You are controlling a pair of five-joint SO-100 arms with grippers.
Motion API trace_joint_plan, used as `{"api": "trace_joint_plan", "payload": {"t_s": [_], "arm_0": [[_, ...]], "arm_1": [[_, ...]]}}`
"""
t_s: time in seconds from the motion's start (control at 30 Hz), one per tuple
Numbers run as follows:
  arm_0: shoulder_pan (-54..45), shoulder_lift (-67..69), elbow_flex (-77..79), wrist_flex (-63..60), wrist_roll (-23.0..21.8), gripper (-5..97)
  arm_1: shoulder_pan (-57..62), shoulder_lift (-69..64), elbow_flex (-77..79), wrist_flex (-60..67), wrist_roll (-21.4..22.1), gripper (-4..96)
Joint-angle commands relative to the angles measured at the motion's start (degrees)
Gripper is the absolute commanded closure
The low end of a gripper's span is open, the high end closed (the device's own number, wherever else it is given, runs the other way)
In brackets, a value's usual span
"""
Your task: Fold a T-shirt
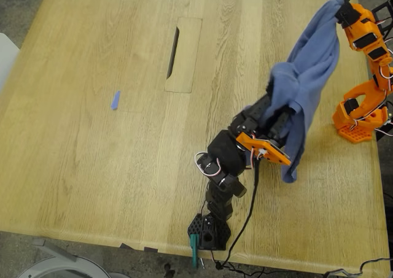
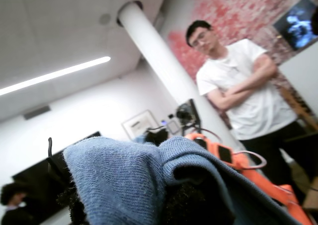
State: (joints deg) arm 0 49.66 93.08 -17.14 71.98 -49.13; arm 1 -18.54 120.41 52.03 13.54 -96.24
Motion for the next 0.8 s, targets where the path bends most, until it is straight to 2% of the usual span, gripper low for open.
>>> {"api": "trace_joint_plan", "payload": {"t_s": [0.0, 0.3, 0.53, 0.63, 0.77], "arm_0": [[2.37, 3.08, -2.37, 2.37, -1.05, 92], [4.92, 8.96, -2.2, 21.01, -3.69, 92], [-2.72, 15.38, 0.18, 32.87, -6.86, 92], [-6.15, 21.97, 12.48, 32.96, -7.91, 92], [-11.16, 38.94, 42.98, 30.76, -13.18, 92]], "arm_1": [[-0.26, 0.44, -2.55, 1.58, -0.44, 91.2], [-0.53, 5.36, 0.18, 8.53, -0.44, 91.2], [-0.18, 16.7, 16.44, 10.02, 1.14, 91.2], [0.0, 21.01, 24.7, 8.0, 2.2, 91.2], [0.0, 24.96, 33.49, 5.45, 3.69, 91.2]]}}
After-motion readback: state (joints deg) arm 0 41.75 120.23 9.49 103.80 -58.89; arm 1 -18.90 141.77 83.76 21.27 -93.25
